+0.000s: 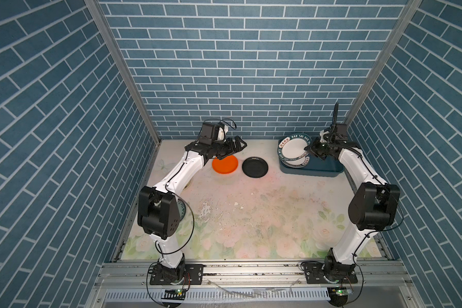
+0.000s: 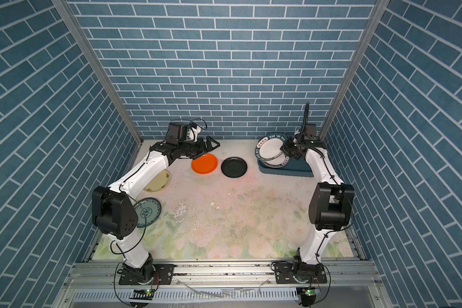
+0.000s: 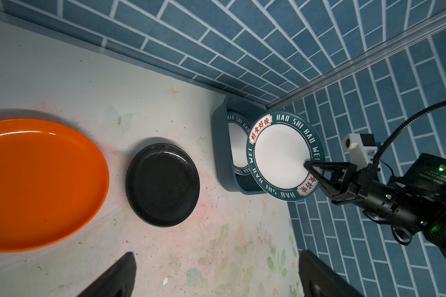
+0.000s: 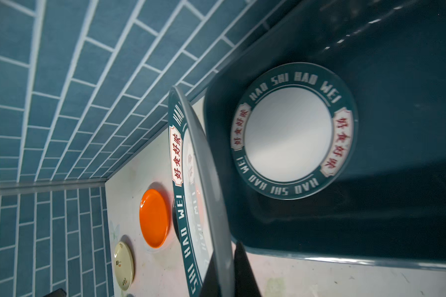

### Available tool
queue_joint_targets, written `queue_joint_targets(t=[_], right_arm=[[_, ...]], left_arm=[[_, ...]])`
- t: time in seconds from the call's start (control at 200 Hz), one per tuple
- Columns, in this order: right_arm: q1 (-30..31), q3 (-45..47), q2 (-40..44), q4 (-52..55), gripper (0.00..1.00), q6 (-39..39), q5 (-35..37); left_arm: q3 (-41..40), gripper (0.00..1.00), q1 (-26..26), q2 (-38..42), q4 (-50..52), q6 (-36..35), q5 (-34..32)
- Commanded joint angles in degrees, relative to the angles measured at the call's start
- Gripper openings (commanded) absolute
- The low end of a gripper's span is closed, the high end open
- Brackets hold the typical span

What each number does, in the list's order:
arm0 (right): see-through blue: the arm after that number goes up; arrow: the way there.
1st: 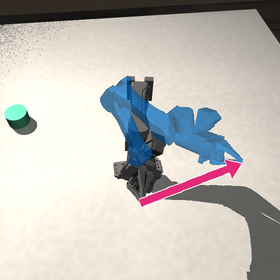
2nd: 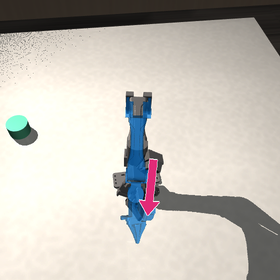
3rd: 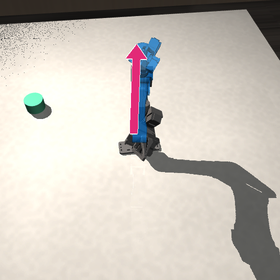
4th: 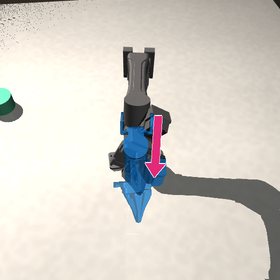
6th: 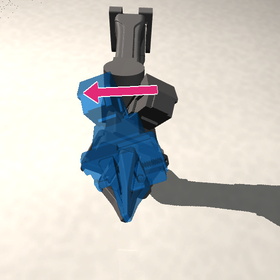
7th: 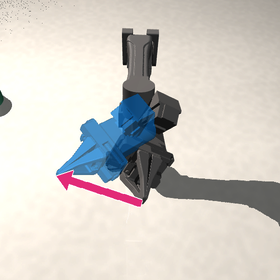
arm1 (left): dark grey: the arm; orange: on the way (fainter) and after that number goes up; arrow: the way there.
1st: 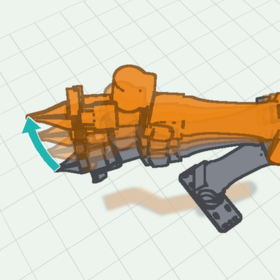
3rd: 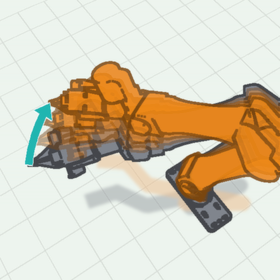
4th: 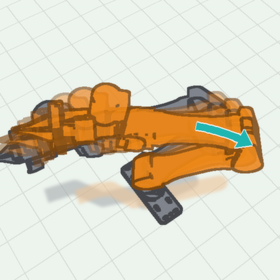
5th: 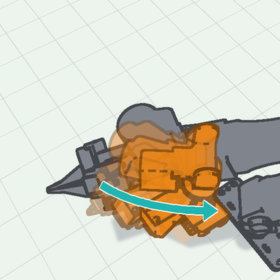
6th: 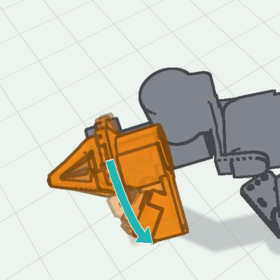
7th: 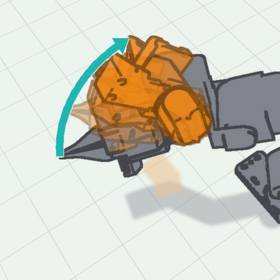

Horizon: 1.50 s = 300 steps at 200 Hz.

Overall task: Place the plates into the plastic bin on the countertop
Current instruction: Place the plate in the plastic bin.

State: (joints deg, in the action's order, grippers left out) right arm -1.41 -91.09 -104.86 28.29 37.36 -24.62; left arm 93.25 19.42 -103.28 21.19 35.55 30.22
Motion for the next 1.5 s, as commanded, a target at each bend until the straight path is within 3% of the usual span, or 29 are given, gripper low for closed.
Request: queue_joint_targets(t=[0.0,0.165,0.56,1.045,1.235,1.345,1.395,1.495], right_arm=[[-3.3,4.0,-0.2,-9.1,0.0,6.1,-2.2],[-4.4,2.0,-7.1,-13.7,0.0,8.7,-3.2],[-2.6,-6.6,-18.2,-14.8,0.0,9.3,-3.0],[-1.5,-10.4,-21.8,-8.1,0.04,4.6,-2.7],[-0.4,-13.1,-23.0,-1.9,0.24,0.6,0.6],[0.1,-13.7,-22.4,0.1,0.57,-0.7,3.8],[0.2,-14.1,-22.1,1.2,0.77,-1.1,5.1],[0.3,-15.7,-21.6,3.8,0.9,-2.3,8.0]], left_arm=[[2.6,1.0,0.1,-1.0,0.0,0.4,-1.1],[5.2,1.0,0.1,-3.5,-0.7,1.8,-1.4],[2.4,1.0,0.1,-1.8,-1.1,2.6,-6.1],[-0.6,1.0,0.1,-0.7,-3.3,4.9,-7.5],[-1.5,1.0,0.1,-0.5,-3.7,5.3,-7.4],[-2.0,1.0,0.1,-0.1,-3.6,5.3,-7.4],[-2.3,1.0,0.1,0.2,-3.5,5.1,-7.5],[-2.9,1.0,0.1,1.1,-3.4,4.6,-7.9]])
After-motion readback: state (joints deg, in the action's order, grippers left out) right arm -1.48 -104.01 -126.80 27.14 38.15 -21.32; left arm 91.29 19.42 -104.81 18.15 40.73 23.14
